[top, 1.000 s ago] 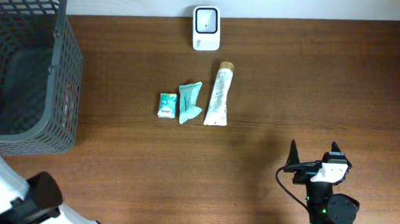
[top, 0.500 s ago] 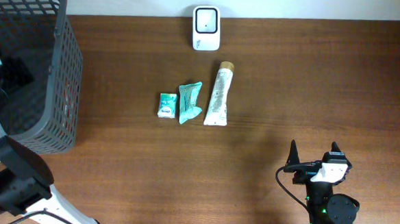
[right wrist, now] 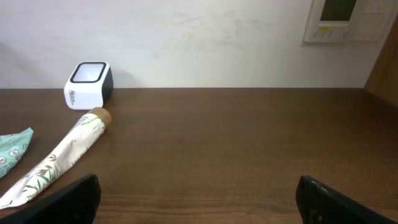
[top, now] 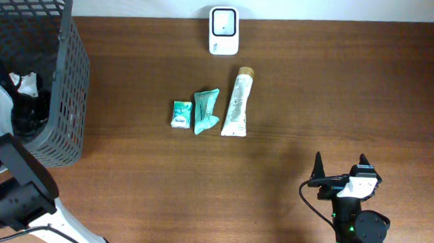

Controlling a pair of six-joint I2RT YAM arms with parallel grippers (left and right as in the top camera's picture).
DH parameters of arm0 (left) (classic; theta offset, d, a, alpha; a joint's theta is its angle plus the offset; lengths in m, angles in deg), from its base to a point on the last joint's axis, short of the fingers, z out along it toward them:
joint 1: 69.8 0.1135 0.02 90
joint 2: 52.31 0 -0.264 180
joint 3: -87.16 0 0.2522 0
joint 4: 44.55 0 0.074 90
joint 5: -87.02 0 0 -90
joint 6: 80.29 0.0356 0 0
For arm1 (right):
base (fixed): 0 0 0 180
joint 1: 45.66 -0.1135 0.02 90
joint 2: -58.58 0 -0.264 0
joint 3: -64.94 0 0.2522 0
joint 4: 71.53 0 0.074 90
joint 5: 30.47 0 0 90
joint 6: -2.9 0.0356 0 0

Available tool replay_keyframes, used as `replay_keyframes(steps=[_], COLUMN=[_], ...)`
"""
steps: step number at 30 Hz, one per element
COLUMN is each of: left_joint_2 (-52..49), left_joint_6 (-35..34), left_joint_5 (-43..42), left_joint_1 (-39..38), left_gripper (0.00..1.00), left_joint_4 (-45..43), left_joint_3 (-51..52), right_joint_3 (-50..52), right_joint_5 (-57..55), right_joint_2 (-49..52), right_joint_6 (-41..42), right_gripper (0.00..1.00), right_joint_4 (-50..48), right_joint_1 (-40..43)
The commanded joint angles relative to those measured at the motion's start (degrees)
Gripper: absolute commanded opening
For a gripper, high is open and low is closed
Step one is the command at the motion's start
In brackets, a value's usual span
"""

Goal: Scan the item barcode
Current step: 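Grasp the orange snack bar with the left gripper, place it by the tube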

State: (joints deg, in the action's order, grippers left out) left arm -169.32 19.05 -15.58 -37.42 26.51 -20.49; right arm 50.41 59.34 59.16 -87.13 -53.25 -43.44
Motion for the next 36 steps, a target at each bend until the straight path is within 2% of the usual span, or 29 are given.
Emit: replay_keyframes(steps=[1,3,5,6,7,12,14,16,17,18,19,21,23,25,27,28,29,30,31,32,34,36], left_joint_2=[-0.5,-1.0,-2.1,-3.3,-4.5,-6.8,-6.8,-6.8,-6.8,-6.7,-6.7,-6.7,-6.7,-6.7,-6.7,-6.7,-6.8,-7.4,-8.1,-9.1,-10.1,-10.1], left_joint_6=[3.1,3.5,3.7,3.7,4.5,6.1,6.4,4.6,1.5,-0.5,-1.3,-4.5,-7.0,-10.7,-11.5,-10.8,-5.9,-3.7,-2.6,-2.5,1.0,1.5], left_joint_5=[-1.0,0.7,0.8,0.8,0.8,1.1,3.0,8.9,11.6,13.1,13.0,13.0,13.0,12.3,7.9,4.9,-0.7,-1.0,-1.0,-1.0,-0.7,3.3], left_joint_1=[-0.4,-0.4,-0.4,-0.4,-0.4,-0.4,-0.4,-0.4,-0.4,-0.3,-0.3,-0.3,-0.3,-0.3,-0.3,-0.3,-0.7,-1.2,-1.6,-2.1,-3.1,-3.9], left_gripper=[0.85,0.84,0.77,0.69,0.68,0.78,0.68,0.63,0.44,0.21,0.08,0.00,0.00,0.00,0.00,0.09,0.44,0.56,0.64,0.67,0.67,0.69], left_joint_4=[-1.1,-1.1,-1.0,-0.6,0.0,-0.2,-0.5,-1.4,-1.7,-1.7,-1.1,0.9,2.6,6.2,9.0,9.5,10.3,11.1,12.0,12.3,12.9,12.2], left_joint_3=[2.1,2.1,2.1,2.1,2.1,2.1,2.1,1.5,0.7,-0.8,-2.9,-8.4,-13.3,-23.2,-30.6,-32.3,-32.6,-32.5,-32.3,-31.8,-28.9,-25.5], right_joint_3=[0.5,0.5,0.5,0.5,0.5,0.5,0.5,0.5,0.5,0.5,0.5,0.5,0.5,0.5,0.5,0.5,0.5,0.5,0.5,0.5,0.5,0.5], right_joint_5=[-0.3,-0.3,-0.3,-0.3,-0.3,-0.3,-0.3,-0.3,-0.3,-0.3,-0.3,-0.3,-0.3,-0.3,-0.3,-0.3,-0.3,-0.3,-0.3,-0.3,-0.3,-0.3], right_joint_2=[-0.4,-0.4,-0.4,-0.4,-0.4,-0.4,-0.4,-0.4,-0.4,-0.4,-0.4,-0.4,-0.4,-0.4,-0.4,-0.4,-0.4,-0.4,-0.4,-0.4,-0.4,-0.4], right_joint_6=[-0.2,-0.2,-0.2,-0.2,-0.2,-0.2,-0.2,-0.2,-0.2,-0.2,-0.2,-0.2,-0.2,-0.2,-0.2,-0.2,-0.2,-0.2,-0.2,-0.2,-0.2,-0.2], right_gripper=[0.99,0.99,0.99,0.99,0.99,0.99,0.99,0.99,0.99,0.99,0.99,0.99,0.99,0.99,0.99,0.99,0.99,0.99,0.99,0.99,0.99,0.99], right_joint_4=[0.2,0.2,0.2,0.2,0.2,0.2,0.2,0.2,0.2,0.2,0.2,0.2,0.2,0.2,0.2,0.2,0.2,0.2,0.2,0.2,0.2,0.2], right_joint_1=[0.2,0.2,0.2,0.2,0.2,0.2,0.2,0.2,0.2,0.2,0.2,0.2,0.2,0.2,0.2,0.2,0.2,0.2,0.2,0.2,0.2,0.2])
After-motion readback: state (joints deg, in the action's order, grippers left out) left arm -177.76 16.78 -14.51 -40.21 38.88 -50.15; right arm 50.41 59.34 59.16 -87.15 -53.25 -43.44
